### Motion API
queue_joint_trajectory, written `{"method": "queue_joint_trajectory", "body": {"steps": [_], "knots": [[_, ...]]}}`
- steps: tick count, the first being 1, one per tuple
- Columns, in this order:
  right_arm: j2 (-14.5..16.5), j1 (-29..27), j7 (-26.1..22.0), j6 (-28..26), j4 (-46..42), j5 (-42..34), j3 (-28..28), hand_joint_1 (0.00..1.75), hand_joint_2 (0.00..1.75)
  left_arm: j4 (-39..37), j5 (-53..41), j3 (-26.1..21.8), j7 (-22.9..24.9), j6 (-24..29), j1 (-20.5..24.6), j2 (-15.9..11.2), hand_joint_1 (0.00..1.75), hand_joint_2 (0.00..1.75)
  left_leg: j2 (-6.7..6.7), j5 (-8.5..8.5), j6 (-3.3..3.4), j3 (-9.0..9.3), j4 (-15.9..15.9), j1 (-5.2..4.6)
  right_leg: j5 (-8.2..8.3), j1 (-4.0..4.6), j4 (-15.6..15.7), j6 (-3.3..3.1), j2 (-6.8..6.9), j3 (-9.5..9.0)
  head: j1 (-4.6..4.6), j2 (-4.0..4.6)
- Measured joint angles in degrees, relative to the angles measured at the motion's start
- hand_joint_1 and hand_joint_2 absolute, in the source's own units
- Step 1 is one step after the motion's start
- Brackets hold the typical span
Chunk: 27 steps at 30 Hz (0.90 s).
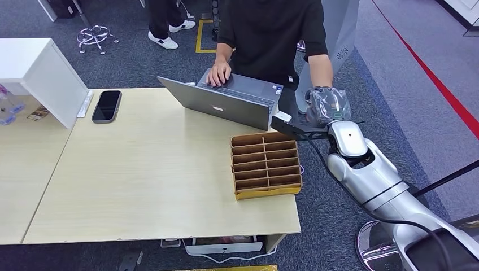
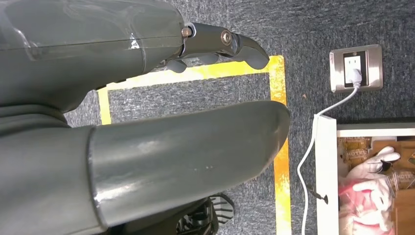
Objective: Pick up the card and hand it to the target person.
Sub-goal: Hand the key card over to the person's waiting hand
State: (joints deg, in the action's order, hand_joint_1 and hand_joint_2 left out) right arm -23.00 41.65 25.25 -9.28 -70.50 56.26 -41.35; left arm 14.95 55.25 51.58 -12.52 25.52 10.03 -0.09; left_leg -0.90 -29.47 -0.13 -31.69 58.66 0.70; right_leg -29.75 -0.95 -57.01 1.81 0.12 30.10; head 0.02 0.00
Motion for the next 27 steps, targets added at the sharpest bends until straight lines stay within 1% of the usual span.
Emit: {"method": "queue_joint_trajectory", "body": {"steps": [7, 11, 13, 17, 21, 24, 27], "knots": [[0.07, -0.7, 0.69, 0.65, 0.57, -0.03, -0.67, 0.0, 1.75, 0.0, -0.13, 0.0, 0.08, 0.01, -0.01, -0.02, 0.0, 0.0, 0.0, 0.0, 0.0, 0.0, 0.0, 0.0, 0.0, 0.0, 0.0, 0.0, 0.0, 0.0, 0.01, 0.0], [0.07, -1.47, 1.51, -1.31, 0.74, -0.32, -0.58, 0.0, 1.75, 0.0, -0.15, 0.0, 0.08, 0.01, -0.03, -0.02, 0.0, 0.0, 0.0, 0.0, 0.0, 0.01, 0.01, 0.0, 0.0, 0.0, 0.0, 0.0, 0.0, 0.0, 0.01, 0.0], [0.06, -2.19, 2.02, -3.88, 0.68, -0.37, -0.37, 0.0, 1.75, 0.0, -0.13, 0.0, 0.04, 0.01, -0.06, -0.02, 0.0, 0.0, 0.0, 0.0, 0.0, 0.01, 0.01, 0.0, 0.0, 0.0, 0.0, 0.0, 0.0, 0.0, 0.01, 0.0], [0.12, -5.01, 2.4, -11.84, -0.51, -0.36, 0.99, 0.0, 1.75, 0.0, -0.02, 0.0, -0.16, 0.01, -0.23, -0.02, 0.0, 0.0, 0.0, 0.0, 0.0, 0.01, 0.01, 0.0, 0.0, 0.0, 0.0, 0.0, 0.0, -0.01, 0.01, 0.0], [0.51, -9.11, 0.8, -18.66, -2.2, -1.05, 2.91, 0.0, 1.75, 0.0, 0.14, 0.0, -0.31, 0.01, -0.54, -0.01, 0.0, 0.0, 0.0, 0.0, 0.0, 0.0, 0.01, 0.0, 0.0, 0.0, 0.0, 0.0, 0.01, -0.01, 0.0, 0.0], [1.45, -12.42, -2.69, -23.54, -3.51, -5.58, 4.65, 0.0, 1.75, 0.0, 0.43, 0.0, -0.7, 0.01, -0.8, -0.02, 0.0, 0.0, 0.0, 0.0, 0.0, 0.0, 0.01, 0.0, 0.0, 0.0, 0.0, 0.0, 0.01, -0.01, 0.01, 0.0], [2.93, -15.64, -8.76, -27.88, -5.05, -15.67, 6.62, 0.0, 1.75, 0.0, 0.87, 0.0, -1.49, 0.1, -1.14, -0.01, 0.0, 0.0, 0.0, 0.0, 0.0, 0.0, 0.0, 0.01, 0.0, 0.01, 0.0, 0.0, 0.01, -0.01, 0.01, 0.0]]}}
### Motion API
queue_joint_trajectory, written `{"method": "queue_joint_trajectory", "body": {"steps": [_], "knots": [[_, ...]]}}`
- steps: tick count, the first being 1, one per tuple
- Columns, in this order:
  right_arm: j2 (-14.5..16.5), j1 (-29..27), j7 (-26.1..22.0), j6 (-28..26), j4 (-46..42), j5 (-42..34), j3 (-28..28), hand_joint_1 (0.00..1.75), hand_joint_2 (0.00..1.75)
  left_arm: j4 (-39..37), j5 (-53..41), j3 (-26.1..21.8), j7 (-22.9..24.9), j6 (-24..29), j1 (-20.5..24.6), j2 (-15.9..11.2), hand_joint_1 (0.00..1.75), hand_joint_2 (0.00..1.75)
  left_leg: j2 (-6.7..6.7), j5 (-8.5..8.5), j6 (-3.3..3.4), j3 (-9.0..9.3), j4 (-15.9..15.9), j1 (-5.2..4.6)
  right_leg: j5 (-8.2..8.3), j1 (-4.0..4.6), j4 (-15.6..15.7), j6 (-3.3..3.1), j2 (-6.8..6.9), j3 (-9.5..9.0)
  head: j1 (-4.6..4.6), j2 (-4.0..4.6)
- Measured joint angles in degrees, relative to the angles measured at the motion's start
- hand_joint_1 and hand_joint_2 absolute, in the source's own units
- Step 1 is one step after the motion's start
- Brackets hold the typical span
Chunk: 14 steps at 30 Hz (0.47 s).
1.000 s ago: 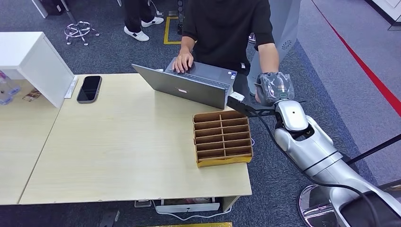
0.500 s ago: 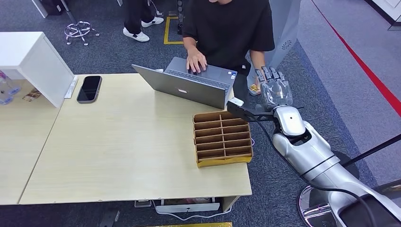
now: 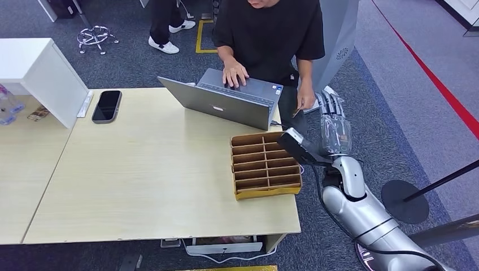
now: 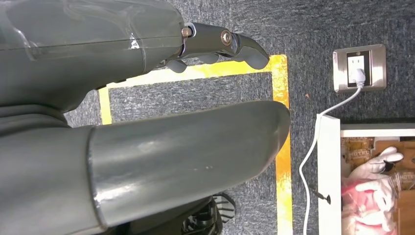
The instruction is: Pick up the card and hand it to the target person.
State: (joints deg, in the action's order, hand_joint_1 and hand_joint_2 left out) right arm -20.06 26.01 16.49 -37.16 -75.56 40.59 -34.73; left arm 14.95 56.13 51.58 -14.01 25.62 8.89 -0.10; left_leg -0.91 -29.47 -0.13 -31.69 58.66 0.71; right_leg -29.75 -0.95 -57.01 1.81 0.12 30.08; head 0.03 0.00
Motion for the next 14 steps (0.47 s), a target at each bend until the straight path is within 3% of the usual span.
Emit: {"method": "queue_joint_trajectory", "body": {"steps": [3, 5, 14], "knots": [[1.82, -3.08, -7.14, -2.27, -1.82, -12.17, 1.84, 0.0, 1.75, 0.0, 0.54, -0.01, -0.91, 0.25, -0.5, -0.01, 0.0, 0.0, 0.0, 0.0, 0.0, 0.0, -0.01, 0.0, 0.0, 0.0, 0.0, 0.0, -0.01, 0.0, -0.01, 0.0], [2.93, -4.76, -9.92, -2.62, -2.87, -16.29, 2.78, 0.0, 1.75, 0.0, 0.85, -0.02, -1.33, 0.31, -0.85, 0.0, 0.0, 0.0, 0.0, 0.0, 0.0, 0.01, -0.01, 0.0, 0.0, 0.0, 0.0, 0.0, -0.01, 0.0, -0.01, 0.0], [6.69, -9.54, -15.35, -2.82, -5.81, -21.99, 5.67, 0.0, 1.75, 0.0, 1.41, -0.02, 1.23, -1.25, -0.96, -0.24, 0.0, 0.0, 0.0, 0.0, 0.0, 0.01, -0.01, 0.0, 0.0, 0.0, 0.0, 0.0, -0.01, 0.0, 0.0, 0.0]]}}
